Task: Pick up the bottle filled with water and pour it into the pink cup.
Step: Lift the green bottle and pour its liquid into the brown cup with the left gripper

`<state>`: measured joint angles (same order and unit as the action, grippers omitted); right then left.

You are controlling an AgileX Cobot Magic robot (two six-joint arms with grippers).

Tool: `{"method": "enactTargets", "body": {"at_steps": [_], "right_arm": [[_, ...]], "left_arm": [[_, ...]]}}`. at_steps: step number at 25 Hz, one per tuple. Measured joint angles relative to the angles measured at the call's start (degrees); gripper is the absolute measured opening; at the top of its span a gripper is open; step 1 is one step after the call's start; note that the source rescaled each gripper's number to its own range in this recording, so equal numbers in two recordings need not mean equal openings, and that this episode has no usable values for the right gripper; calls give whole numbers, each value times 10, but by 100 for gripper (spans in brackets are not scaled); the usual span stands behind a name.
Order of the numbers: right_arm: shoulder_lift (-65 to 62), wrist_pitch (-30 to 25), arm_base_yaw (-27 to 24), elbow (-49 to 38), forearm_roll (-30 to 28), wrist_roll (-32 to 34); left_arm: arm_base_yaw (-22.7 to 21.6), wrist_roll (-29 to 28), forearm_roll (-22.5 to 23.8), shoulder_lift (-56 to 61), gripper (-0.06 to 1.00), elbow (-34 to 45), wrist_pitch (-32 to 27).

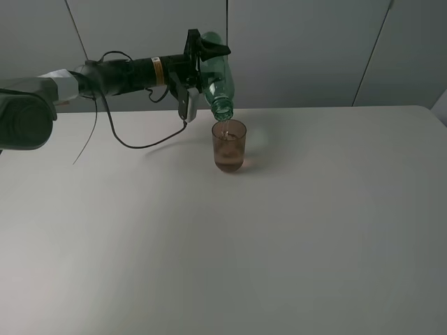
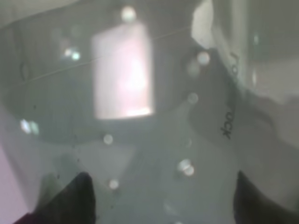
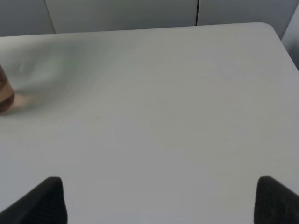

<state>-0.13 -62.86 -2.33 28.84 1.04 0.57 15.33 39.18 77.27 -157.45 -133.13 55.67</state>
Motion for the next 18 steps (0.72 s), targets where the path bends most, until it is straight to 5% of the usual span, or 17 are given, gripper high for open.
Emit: {"method": "enactTargets", "body": {"at_steps": [18], "right_arm": [[0, 0, 0, 0, 0, 0]], "left_arm": [[2, 17, -13, 15, 56, 0, 11]]}}
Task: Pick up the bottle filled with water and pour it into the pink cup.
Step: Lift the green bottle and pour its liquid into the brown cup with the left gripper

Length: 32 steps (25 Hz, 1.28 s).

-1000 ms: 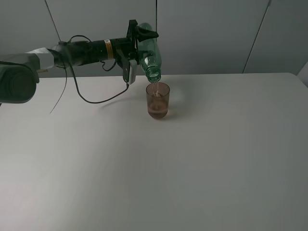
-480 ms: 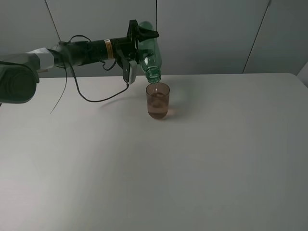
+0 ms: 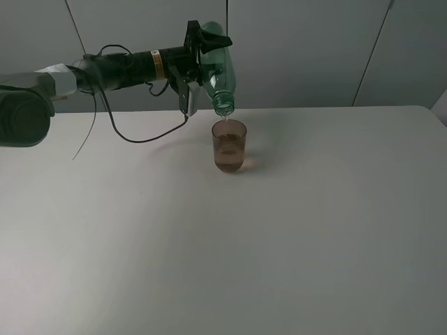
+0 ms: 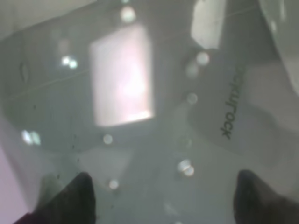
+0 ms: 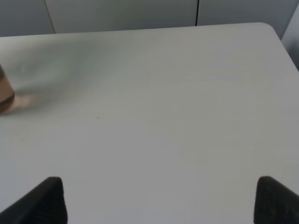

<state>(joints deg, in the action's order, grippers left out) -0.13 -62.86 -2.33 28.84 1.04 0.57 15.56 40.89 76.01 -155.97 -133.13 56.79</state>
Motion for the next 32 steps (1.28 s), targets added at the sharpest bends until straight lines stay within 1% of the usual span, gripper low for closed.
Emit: {"method": "enactTargets", "body": {"at_steps": [16, 20, 22, 24, 25, 29, 32], "right_arm": [[0, 0, 0, 0, 0, 0], [0, 0, 0, 0, 0, 0], [0, 0, 0, 0, 0, 0], [0, 0, 0, 0, 0, 0], [0, 0, 0, 0, 0, 0], [0, 0, 0, 0, 0, 0], [0, 0, 0, 0, 0, 0]], "left_arm": [[10, 12, -4, 3, 56, 0, 6], [11, -4, -4, 4, 56, 7, 5], [11, -27, -4, 4, 56, 15, 3], [11, -66, -2, 4, 56, 21, 1], [11, -91, -2, 4, 56, 23, 0], [7, -218, -1, 7, 56, 29, -3], [-1, -290, 0, 9, 56, 41, -10]]}}
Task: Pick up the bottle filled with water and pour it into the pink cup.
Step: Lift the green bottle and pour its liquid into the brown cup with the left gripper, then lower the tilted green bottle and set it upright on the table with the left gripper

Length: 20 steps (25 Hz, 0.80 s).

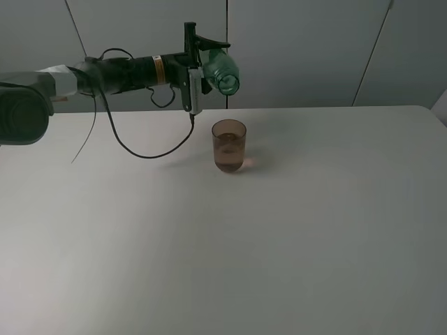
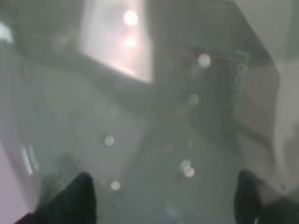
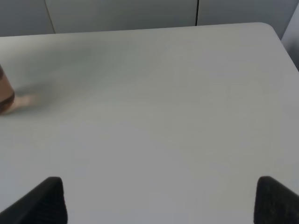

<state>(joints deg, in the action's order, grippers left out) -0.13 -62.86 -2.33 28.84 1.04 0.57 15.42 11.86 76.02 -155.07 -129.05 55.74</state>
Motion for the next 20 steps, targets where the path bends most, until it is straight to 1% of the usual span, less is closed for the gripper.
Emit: {"method": "enactTargets", "body": {"at_steps": [2, 5, 9, 12, 13, 14, 16, 20], "right_arm": [[0, 0, 0, 0, 0, 0], [0, 0, 0, 0, 0, 0], [0, 0, 0, 0, 0, 0], [0, 0, 0, 0, 0, 0], [0, 0, 0, 0, 0, 0], [0, 0, 0, 0, 0, 0], [0, 0, 0, 0, 0, 0], [0, 0, 0, 0, 0, 0]], "left_arm": [[-8, -46, 2, 0, 56, 11, -3], [-18, -139, 11, 0, 56, 23, -5], [-28, -345, 28, 0, 56, 26, -5], [-33, -494, 30, 2, 56, 26, -17], [-33, -537, 35, 6, 56, 28, -27], [-33, -567, 37, 10, 56, 29, -41], [-33, -583, 31, 30, 56, 59, -73], [-35, -542, -1, 99, 56, 173, -139]]}}
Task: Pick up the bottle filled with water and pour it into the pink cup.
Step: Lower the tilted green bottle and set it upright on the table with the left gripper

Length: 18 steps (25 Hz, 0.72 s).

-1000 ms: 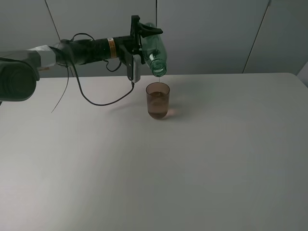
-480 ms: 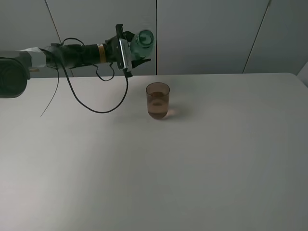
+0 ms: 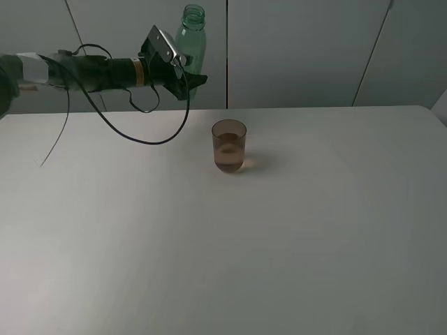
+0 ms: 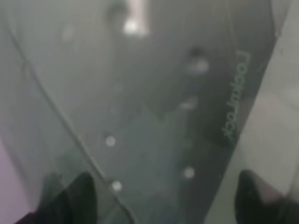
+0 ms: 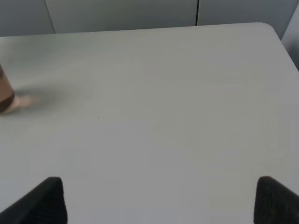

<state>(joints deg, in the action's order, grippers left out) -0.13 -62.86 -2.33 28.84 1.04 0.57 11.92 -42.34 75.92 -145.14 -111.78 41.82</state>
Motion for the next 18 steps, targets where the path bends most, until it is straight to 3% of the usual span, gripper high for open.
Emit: {"method": "enactTargets", "body": {"at_steps": [3, 9, 14, 18], "right_arm": [[0, 0, 0, 0, 0, 0], [0, 0, 0, 0, 0, 0], [0, 0, 0, 0, 0, 0], [0, 0, 0, 0, 0, 0]], "left_arm": [[-4, 36, -64, 56, 56, 88, -30], [-5, 124, -256, 132, 56, 247, -46], [6, 245, -428, 191, 56, 393, -37], [12, 295, -525, 240, 56, 491, 1]]}}
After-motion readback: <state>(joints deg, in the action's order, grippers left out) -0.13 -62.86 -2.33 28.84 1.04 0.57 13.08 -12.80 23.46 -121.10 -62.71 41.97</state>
